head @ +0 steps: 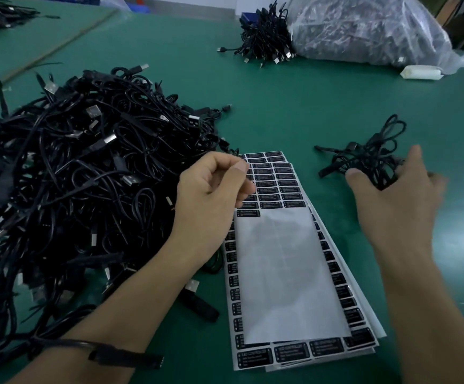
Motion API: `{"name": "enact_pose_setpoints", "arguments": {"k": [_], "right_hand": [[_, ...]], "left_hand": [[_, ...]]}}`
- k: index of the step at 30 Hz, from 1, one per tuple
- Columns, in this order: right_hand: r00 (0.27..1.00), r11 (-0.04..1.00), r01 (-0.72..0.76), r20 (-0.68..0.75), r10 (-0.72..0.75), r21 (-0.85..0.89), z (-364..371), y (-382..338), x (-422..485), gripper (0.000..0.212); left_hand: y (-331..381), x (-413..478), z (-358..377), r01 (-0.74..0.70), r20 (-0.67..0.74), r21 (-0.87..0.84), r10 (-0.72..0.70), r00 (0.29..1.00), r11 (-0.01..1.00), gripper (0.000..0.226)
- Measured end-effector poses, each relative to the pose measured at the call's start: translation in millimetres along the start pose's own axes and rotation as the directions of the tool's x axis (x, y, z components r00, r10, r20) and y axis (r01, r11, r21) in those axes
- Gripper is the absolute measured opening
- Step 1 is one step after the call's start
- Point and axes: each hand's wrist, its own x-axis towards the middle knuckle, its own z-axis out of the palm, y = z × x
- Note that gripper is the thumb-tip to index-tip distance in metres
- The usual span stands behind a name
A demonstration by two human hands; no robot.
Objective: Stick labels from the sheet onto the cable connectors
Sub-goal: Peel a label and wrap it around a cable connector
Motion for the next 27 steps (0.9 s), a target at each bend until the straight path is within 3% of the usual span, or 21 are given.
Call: {"name": "enact_pose_setpoints", "arguments": {"k": [2,4,9,13,17,19,22,27], "right_hand": [[0.995,0.997,0.072,-0.067,-0.070,0.028,2.1,-6.3,-6.3,0.074],[0.981,0.985,0.168,-0.103,-0.163,0.044,7.7,-12.8,-12.2,0.059],[0.912,0.917,0.386,0.113,-0.395,0.099,29.7,-38.7,-28.4,0.016],[0.824,0.871,0.447,0.286,-0.489,0.202,49.5,-82.1,-32.5,0.013],[0.734,0.852,0.519,0.472,-0.488,0.073,74.8,-122.5,-33.7,0.048],[0.722,0.846,0.534,0.513,-0.464,0.014,86.1,-133.9,-36.0,0.030],[0.764,0.865,0.501,0.451,-0.461,0.035,93.6,-137.2,-36.8,0.013],[0.804,0.795,0.383,0.254,-0.538,0.471,80.4,-137.3,-35.0,0.004]], "left_hand": [[-1.0,-1.3,0.7,-0.010,0.034,0.059,0.008,0.999,0.998,0.016],[-3.1,-2.7,1.3,-0.024,0.069,0.131,0.015,0.998,0.991,0.017],[-5.9,-6.5,1.3,-0.128,0.157,0.309,0.082,0.984,0.942,0.016],[-7.3,-5.6,-0.3,-0.201,0.251,0.405,0.103,0.963,0.892,0.018],[-7.8,-4.9,0.1,-0.156,0.223,0.372,0.075,0.972,0.915,0.032],[-12.2,-3.6,-1.0,-0.153,0.226,0.330,0.079,0.971,0.931,0.027],[-16.5,-2.0,-2.2,-0.161,0.210,0.304,0.098,0.973,0.939,0.031],[-8.0,-1.7,0.5,-0.146,0.152,0.237,0.112,0.982,0.960,0.030]]}}
